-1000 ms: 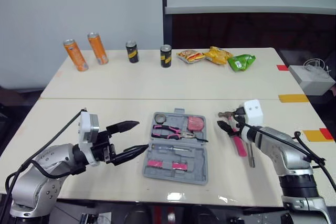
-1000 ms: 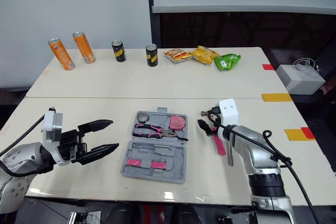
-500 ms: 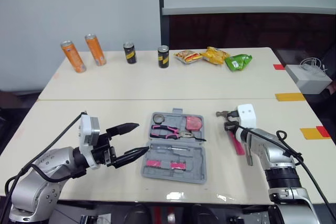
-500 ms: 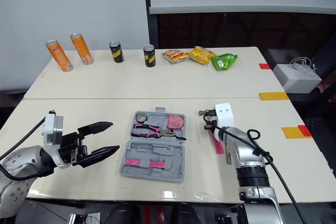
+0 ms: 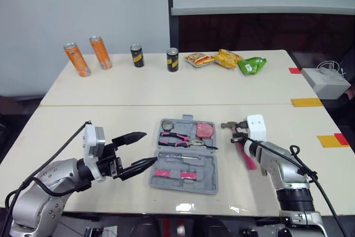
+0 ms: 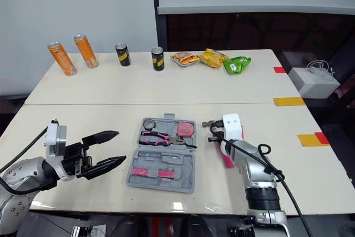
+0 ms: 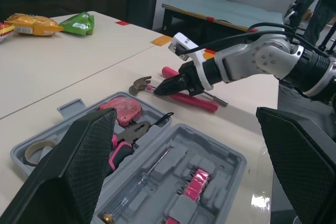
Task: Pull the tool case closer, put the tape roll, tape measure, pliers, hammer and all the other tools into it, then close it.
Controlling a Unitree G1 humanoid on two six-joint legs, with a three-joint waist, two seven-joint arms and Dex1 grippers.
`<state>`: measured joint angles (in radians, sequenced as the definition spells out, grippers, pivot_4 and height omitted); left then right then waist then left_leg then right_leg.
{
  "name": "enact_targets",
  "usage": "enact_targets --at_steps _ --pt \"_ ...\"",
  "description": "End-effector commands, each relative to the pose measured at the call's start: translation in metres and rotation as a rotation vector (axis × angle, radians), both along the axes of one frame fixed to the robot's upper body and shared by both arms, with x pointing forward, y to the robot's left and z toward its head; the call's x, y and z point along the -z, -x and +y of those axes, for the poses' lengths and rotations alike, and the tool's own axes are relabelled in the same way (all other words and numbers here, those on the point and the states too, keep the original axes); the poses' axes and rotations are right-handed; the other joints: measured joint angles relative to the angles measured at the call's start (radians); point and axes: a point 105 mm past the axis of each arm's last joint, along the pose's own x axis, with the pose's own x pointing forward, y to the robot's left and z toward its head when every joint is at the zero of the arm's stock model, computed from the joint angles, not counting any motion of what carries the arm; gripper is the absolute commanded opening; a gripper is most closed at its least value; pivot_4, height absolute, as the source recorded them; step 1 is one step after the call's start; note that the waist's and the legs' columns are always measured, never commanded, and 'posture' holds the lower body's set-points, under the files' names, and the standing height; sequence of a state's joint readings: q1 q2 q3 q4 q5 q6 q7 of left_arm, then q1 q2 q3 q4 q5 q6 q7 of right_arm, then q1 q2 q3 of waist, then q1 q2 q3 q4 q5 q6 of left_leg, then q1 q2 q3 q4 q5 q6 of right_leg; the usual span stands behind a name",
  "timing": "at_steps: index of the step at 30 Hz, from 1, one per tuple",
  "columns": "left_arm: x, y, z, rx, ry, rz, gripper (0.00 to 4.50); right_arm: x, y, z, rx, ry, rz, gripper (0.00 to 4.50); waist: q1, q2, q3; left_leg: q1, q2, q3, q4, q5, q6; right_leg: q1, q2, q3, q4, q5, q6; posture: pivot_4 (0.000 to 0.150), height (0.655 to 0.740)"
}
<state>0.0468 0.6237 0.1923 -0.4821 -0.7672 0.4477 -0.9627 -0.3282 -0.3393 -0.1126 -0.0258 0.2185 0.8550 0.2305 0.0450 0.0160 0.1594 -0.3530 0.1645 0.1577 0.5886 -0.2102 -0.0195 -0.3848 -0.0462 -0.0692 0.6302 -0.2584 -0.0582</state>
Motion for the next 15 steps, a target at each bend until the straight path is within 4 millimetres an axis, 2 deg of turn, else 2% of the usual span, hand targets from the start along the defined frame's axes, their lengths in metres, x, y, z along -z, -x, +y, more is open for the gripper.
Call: enact_targets --at_steps 1,10,15 --pt "-0.006 0.005 -0.002 0.015 0.000 -0.037 4.50 -0.026 0.008 -0.002 0.021 -0.011 -0.079 0.00 0.002 0.000 0.000 0.000 0.000 0.000 0.000 0.000 0.000 0.000 0.000 0.000 0.000 0.000 0.000 0.150 0.7400" --pt "0.000 0.007 0.002 0.019 -0.007 -0.017 4.50 -0.029 0.051 0.007 0.051 -0.046 -0.058 0.00 0.002 0.000 0.000 0.002 0.000 0.004 -0.002 0.000 -0.002 -0.001 0.001 0.005 0.000 0.000 0.000 0.150 0.7400" --pt "0.004 0.008 0.004 0.021 -0.012 -0.006 4.50 -0.026 0.073 0.012 0.073 -0.066 -0.039 0.00 0.003 0.000 0.000 0.003 0.000 0.006 -0.004 0.001 -0.009 -0.002 0.001 0.007 -0.001 0.000 0.001 0.150 0.7400"
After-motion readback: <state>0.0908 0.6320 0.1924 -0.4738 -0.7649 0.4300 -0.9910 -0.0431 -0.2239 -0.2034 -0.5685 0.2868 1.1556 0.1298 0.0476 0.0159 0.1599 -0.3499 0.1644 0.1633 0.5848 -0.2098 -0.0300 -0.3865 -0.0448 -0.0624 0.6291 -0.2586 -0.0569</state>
